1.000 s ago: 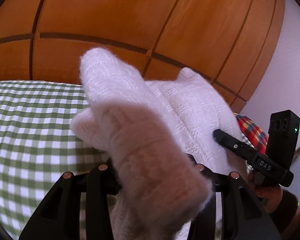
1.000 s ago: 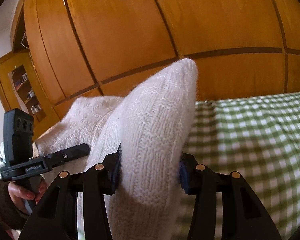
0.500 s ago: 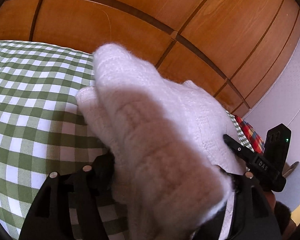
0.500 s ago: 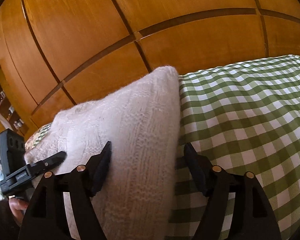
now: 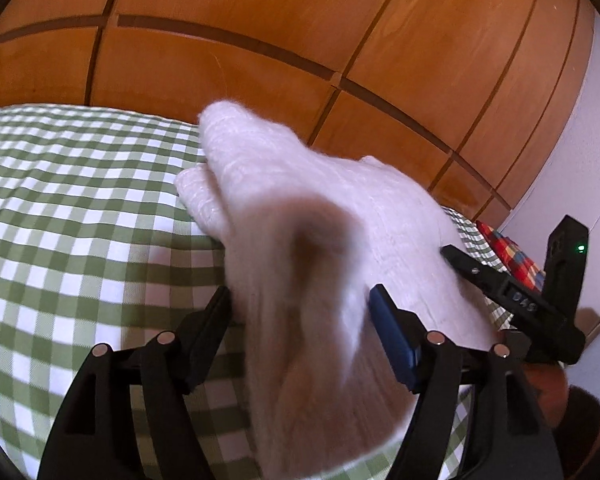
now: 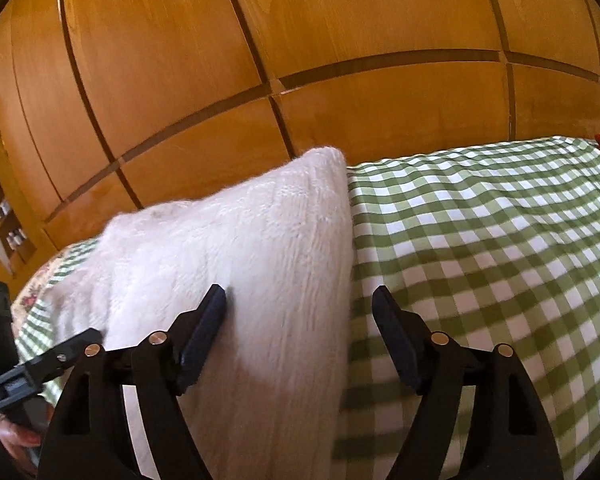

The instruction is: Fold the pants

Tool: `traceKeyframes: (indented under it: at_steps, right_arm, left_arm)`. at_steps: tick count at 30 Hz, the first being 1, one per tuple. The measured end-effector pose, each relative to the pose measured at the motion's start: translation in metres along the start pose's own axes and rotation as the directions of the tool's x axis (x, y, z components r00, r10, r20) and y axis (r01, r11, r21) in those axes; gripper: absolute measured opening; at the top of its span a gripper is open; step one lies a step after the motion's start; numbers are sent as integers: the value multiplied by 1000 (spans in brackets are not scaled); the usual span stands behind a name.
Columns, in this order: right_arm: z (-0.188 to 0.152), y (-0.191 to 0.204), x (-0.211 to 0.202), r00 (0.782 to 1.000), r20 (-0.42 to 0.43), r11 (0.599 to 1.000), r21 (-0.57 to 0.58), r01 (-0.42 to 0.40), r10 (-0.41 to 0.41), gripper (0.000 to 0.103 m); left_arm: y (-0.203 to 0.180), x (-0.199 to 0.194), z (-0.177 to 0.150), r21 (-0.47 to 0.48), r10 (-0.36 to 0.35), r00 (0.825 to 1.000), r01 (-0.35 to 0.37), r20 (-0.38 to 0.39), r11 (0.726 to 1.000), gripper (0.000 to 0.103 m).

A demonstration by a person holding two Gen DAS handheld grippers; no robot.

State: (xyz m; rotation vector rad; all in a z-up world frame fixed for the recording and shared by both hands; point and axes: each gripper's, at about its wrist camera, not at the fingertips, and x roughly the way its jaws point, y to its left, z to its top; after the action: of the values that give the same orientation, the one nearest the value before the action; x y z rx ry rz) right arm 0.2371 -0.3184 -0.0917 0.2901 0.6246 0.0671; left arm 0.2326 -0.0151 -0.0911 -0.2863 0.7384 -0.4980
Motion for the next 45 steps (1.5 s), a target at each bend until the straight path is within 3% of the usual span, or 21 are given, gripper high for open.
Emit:
traceKeyframes:
  at_steps: [3,6,9,11,14,17,19,22,27,33,39,42,45]
  right_arm:
    - [-10,-1,-21,999,7,999,25,-43,42,74]
    - [-25,-4,-41,1000,6,999,39,-5,5,74]
    - [-37,-9,-37,994,-59,994,58,97,-93,74]
    - [-40,-11,-33,990,-83,991,70,117,-111,74]
    - [-42,-6,-29,984,-88,987,34,157,-153,74]
    - [-42,-5,-29,981,-82,984,25,178,-175,78]
    - [-42,-7,-30,980,-79,982,36,184,-181,84]
    - [-42,-6,-43,986,-29,985,46,166,-164,86]
    - [-49,5,-62,989,-28,988,42,149,-148,91]
    - [-60,26,-88,986,-39,987,-9,162,-162,99]
    - [-70,41,-123,983,-8,983,-22,185,-185,99]
    - [-77,53,-139,981,22,978,-66,196,-195,99]
    - [-83,66,-151,978,23,972,-106,209,-208,99]
  left_arm:
    - [-7,-17,-6,16,0,999,-1,43,1000,69]
    - [-11,-27,-10,25,54,996,-56,64,998,69]
    - [0,-18,-12,-19,150,989,-150,-8,989,64]
    - [10,-10,-12,-62,150,987,-154,-64,986,66]
    - [11,-9,-13,-61,148,987,-152,-65,986,66]
    - [13,-13,-14,-69,141,988,-145,-54,987,73]
    - [14,-19,-15,-86,149,988,-152,-44,985,88]
    - [9,-35,-17,-84,173,985,-173,-12,981,99]
    - [-17,-64,-24,-12,208,976,-208,59,978,101]
    - [-55,-94,-40,104,325,938,-337,119,936,101]
    - [-74,-120,-54,116,413,903,-426,117,897,101]
    - [-84,-139,-65,138,445,881,-466,161,874,101]
    - [-92,-151,-72,146,453,874,-479,176,866,101]
